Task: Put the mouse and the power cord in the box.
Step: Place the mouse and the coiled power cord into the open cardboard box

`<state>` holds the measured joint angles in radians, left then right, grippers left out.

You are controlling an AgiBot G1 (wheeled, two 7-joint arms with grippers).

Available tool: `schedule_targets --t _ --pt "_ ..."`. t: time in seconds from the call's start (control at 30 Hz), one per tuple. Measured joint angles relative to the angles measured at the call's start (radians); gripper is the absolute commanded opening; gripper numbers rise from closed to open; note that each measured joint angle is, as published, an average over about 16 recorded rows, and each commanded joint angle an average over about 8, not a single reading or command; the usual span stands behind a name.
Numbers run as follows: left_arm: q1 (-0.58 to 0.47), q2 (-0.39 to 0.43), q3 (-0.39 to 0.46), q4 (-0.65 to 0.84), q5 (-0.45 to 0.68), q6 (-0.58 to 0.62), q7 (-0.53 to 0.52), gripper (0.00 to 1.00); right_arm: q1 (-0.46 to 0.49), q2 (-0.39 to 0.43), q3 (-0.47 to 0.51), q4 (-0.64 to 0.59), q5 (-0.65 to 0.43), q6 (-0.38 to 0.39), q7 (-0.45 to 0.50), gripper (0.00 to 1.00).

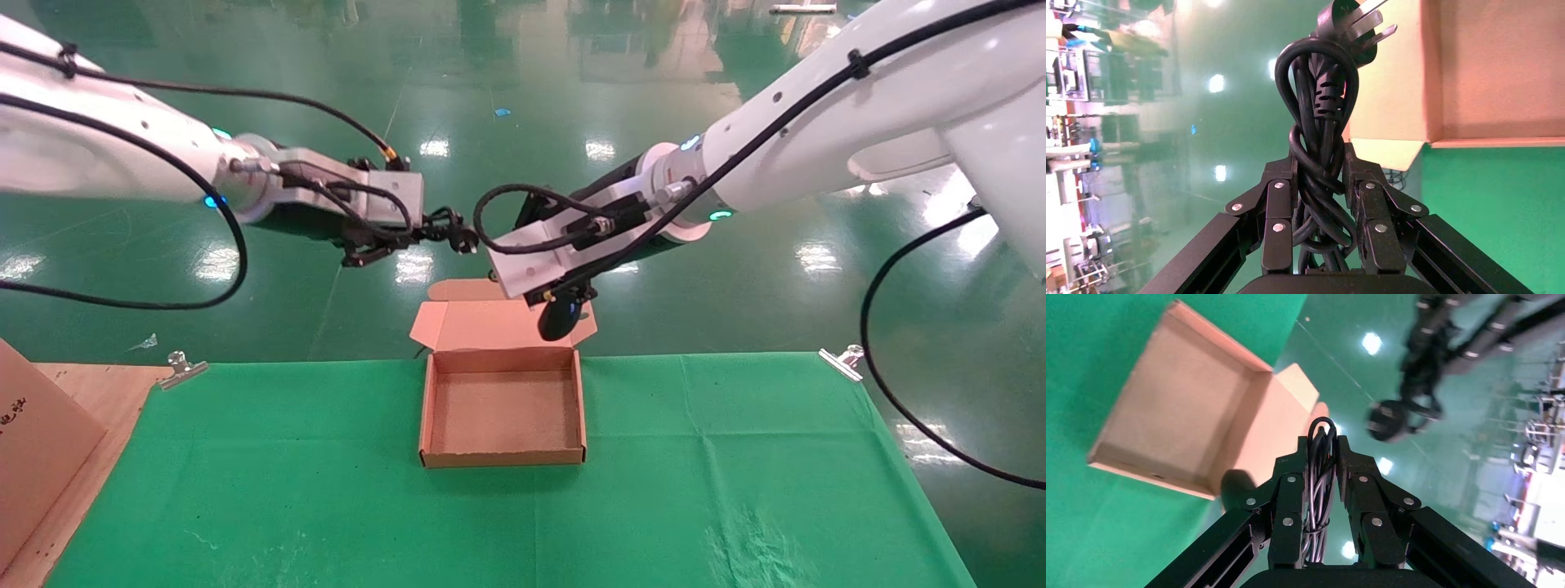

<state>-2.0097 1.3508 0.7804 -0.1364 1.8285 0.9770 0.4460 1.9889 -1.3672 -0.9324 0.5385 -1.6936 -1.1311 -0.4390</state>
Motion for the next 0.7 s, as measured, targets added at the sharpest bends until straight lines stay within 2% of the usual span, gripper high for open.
schedule_targets --t 0.27,0.53,0.57,0.6,0.7 --pt "0.147 0.013 0.019 -0.070 -0.027 -0.132 0.028 0.00 0.006 0.009 -0.066 -0.032 0.051 0.060 -0.003 0.00" --pt "0.310 0.021 0.080 -0.183 -0.070 -0.284 -0.011 0.00 0.012 0.016 -0.097 -0.112 0.098 0.009 -0.055 0.00" --pt "0.324 0.021 0.090 -0.196 -0.077 -0.297 -0.021 0.03 0.013 0.016 -0.099 -0.124 0.104 -0.001 -0.064 0.00" --pt "0.336 0.021 0.100 -0.208 -0.084 -0.310 -0.031 0.11 0.013 0.017 -0.100 -0.135 0.110 -0.010 -0.074 0.00" --pt "0.365 0.020 0.131 -0.239 -0.105 -0.339 -0.060 0.49 0.012 0.017 -0.105 -0.168 0.126 -0.036 -0.102 0.00"
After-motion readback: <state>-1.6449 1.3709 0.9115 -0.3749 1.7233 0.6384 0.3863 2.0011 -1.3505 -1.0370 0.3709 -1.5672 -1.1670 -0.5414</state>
